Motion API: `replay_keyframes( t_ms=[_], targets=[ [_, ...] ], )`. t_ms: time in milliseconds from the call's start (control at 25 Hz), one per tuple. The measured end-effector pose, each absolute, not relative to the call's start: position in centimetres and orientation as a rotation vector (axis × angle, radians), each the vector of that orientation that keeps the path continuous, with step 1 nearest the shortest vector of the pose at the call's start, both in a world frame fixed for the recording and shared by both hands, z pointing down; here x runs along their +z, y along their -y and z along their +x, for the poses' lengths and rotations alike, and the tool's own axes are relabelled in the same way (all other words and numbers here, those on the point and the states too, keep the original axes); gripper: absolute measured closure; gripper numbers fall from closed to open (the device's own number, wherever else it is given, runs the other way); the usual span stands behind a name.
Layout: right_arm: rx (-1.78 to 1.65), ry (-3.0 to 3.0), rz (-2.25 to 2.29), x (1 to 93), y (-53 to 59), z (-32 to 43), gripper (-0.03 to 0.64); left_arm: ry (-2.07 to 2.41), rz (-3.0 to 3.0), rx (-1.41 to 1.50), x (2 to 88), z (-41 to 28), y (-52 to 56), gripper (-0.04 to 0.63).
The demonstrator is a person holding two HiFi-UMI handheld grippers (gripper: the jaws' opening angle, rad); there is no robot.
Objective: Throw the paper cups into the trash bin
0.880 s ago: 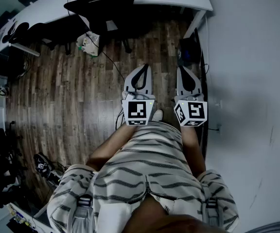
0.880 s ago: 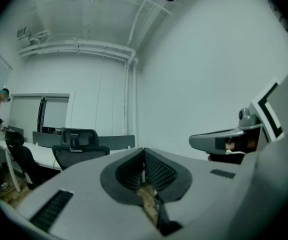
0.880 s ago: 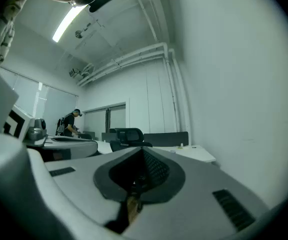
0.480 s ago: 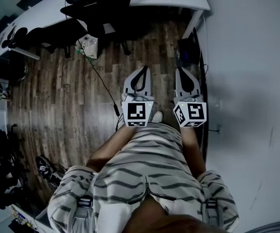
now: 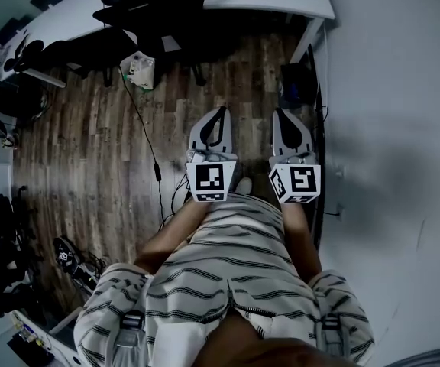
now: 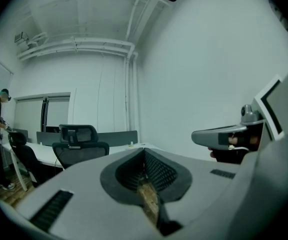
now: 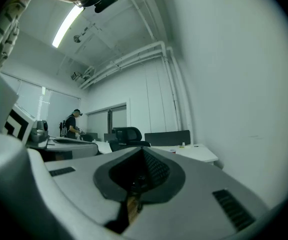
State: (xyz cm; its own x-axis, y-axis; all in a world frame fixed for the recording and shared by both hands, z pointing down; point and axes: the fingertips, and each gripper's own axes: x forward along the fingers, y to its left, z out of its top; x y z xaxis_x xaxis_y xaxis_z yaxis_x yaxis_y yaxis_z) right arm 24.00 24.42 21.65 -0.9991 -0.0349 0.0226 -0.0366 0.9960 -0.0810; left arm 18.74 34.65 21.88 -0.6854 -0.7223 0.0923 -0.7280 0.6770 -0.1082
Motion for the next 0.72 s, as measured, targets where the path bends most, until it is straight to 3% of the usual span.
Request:
replay_keyframes(
  t_ms=[720],
  targets=[
    [0.124, 3.083, 0.022, 23.9, -19.7, 16.6, 0.607, 2.816, 1.210, 0.203, 24.2, 11.6, -29.5, 0.571]
  ],
)
